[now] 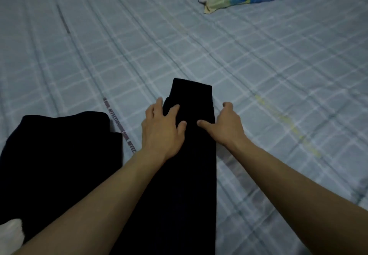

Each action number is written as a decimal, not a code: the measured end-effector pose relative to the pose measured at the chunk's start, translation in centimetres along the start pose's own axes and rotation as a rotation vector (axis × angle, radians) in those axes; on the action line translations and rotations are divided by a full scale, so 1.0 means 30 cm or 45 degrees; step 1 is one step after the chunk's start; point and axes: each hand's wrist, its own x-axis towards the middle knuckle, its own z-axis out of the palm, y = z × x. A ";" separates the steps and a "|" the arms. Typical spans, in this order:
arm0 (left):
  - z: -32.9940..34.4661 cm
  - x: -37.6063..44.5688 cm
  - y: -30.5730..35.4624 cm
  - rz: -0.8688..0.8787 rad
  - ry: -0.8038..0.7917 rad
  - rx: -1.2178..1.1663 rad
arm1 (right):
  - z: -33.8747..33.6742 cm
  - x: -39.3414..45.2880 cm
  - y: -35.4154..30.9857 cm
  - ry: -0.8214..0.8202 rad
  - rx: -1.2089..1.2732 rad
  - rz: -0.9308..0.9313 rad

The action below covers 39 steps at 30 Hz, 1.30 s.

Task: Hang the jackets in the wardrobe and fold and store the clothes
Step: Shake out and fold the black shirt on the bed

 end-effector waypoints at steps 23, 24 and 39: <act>-0.393 -0.239 -0.110 0.135 0.076 -1.682 | 0.018 -0.409 -0.514 0.216 0.387 -0.840; -0.443 -0.256 -0.147 0.116 0.030 -1.802 | 0.037 -0.439 -0.563 0.220 0.376 -0.869; -0.403 -0.482 -0.897 -0.744 0.165 -1.513 | 0.548 -0.656 -0.538 -0.456 -0.334 -1.028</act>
